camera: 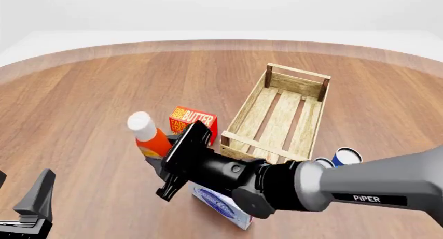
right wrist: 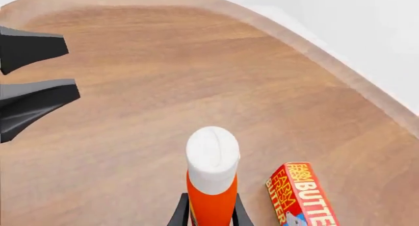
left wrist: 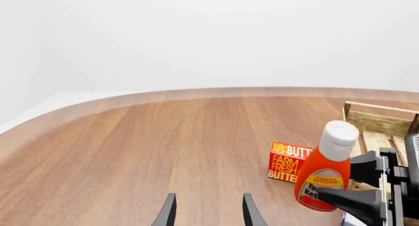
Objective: Pick up the ketchup, and put it in the wooden tray.
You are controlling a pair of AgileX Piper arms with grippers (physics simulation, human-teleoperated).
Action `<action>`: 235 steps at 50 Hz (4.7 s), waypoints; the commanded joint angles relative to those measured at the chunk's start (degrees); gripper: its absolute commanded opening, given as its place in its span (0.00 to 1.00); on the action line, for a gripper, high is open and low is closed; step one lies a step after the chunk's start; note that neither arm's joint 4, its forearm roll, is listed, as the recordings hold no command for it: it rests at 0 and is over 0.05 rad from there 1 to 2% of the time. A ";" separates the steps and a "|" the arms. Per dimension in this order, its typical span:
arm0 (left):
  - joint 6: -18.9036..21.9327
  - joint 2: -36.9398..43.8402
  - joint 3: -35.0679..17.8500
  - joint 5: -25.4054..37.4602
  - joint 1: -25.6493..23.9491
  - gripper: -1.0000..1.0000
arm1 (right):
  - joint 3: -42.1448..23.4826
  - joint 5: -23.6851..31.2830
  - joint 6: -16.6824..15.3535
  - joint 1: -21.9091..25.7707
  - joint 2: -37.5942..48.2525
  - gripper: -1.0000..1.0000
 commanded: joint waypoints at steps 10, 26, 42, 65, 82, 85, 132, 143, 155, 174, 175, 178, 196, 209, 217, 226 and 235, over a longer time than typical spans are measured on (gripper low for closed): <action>0.00 0.00 0.00 0.00 0.00 1.00 | 0.81 5.38 -0.87 -8.69 -8.20 0.00; 0.00 0.00 0.00 0.00 0.00 1.00 | 6.30 5.56 -0.77 -18.09 -14.57 0.00; 0.00 0.00 0.00 0.00 0.00 1.00 | 11.81 4.26 0.14 -27.10 -20.56 0.00; 0.00 0.00 0.00 0.00 0.00 1.00 | 12.00 0.58 3.72 -37.05 -16.94 0.00; 0.00 0.00 0.00 0.00 0.00 1.00 | 13.81 -7.60 6.97 -40.76 -10.07 0.00; 0.00 0.00 0.00 0.00 0.00 1.00 | 13.64 -8.89 7.34 -41.02 -8.51 0.00; 0.00 0.00 0.00 0.00 0.00 1.00 | 12.47 -12.46 10.30 -37.38 -2.38 0.00; 0.00 0.00 0.00 0.00 0.00 1.00 | 10.61 -12.98 10.11 -38.33 0.67 0.00; 0.00 0.00 0.00 0.00 0.00 1.00 | 8.00 -11.99 9.72 -39.32 3.01 0.00; 0.00 0.00 0.00 0.00 0.00 1.00 | 2.73 -11.48 10.02 -42.12 9.37 0.00; 0.00 0.00 0.00 0.00 0.00 1.00 | 2.57 -11.46 10.00 -42.14 9.55 0.00; 0.00 0.00 0.00 0.00 0.00 1.00 | 2.03 -11.17 9.85 -42.41 10.02 0.00; 0.00 0.00 0.00 0.00 0.00 1.00 | -0.38 -10.12 9.57 -42.16 13.04 0.00; 0.00 0.00 0.00 0.00 0.00 1.00 | -1.08 -9.58 9.62 -42.43 14.29 0.00; 0.00 0.00 0.00 0.00 0.00 1.00 | -1.22 -9.40 10.12 -42.66 14.77 0.00; 0.00 0.00 0.00 0.00 0.00 1.00 | -1.25 -9.13 9.76 -42.84 15.08 0.00; 0.00 0.00 0.00 0.00 0.00 1.00 | -1.05 -9.27 10.45 -42.85 14.97 0.00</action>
